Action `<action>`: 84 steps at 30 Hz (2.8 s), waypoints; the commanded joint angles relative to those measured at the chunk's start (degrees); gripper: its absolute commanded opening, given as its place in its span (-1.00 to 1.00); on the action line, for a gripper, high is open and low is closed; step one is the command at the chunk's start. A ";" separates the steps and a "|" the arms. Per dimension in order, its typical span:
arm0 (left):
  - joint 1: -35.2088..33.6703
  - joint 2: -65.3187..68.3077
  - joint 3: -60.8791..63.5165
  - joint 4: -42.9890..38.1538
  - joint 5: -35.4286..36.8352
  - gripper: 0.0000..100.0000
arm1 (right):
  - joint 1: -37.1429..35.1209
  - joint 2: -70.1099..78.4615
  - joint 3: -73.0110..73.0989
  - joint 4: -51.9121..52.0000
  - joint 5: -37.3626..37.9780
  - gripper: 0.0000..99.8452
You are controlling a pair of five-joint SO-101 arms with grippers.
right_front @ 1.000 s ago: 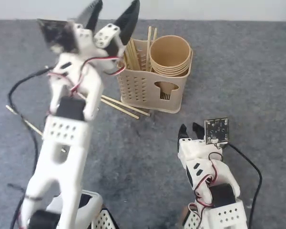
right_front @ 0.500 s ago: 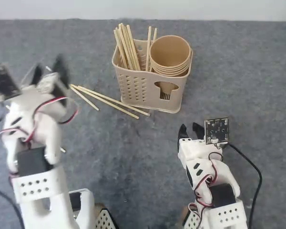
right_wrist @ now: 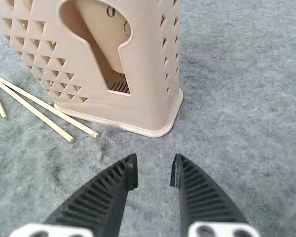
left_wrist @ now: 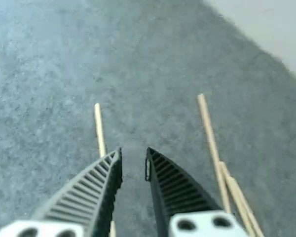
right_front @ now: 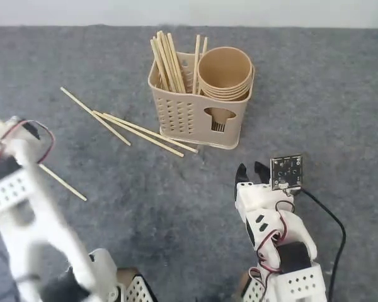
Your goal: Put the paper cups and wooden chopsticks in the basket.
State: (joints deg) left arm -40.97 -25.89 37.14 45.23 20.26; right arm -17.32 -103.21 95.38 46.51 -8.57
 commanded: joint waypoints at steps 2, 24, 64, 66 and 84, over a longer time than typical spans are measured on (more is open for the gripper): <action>-4.31 18.20 -13.23 0.79 0.70 -0.85 | 0.66 0.40 1.14 -1.19 0.70 -0.75; -7.56 68.13 -62.64 20.66 0.62 -0.85 | 0.66 0.40 1.14 -1.19 1.05 -0.75; -23.38 51.16 -104.66 54.07 -12.13 -0.98 | -21.05 4.35 -12.75 10.77 8.09 -0.74; -24.88 50.02 -104.66 53.98 -12.75 -0.98 | -21.41 9.80 -15.21 7.78 8.79 -0.74; -30.33 37.19 -104.22 55.47 -17.41 -0.98 | -34.42 86.11 -54.59 -23.34 5.80 -0.75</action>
State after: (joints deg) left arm -71.12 16.75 -65.19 98.68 3.47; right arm -50.99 -28.84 49.32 28.75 -2.15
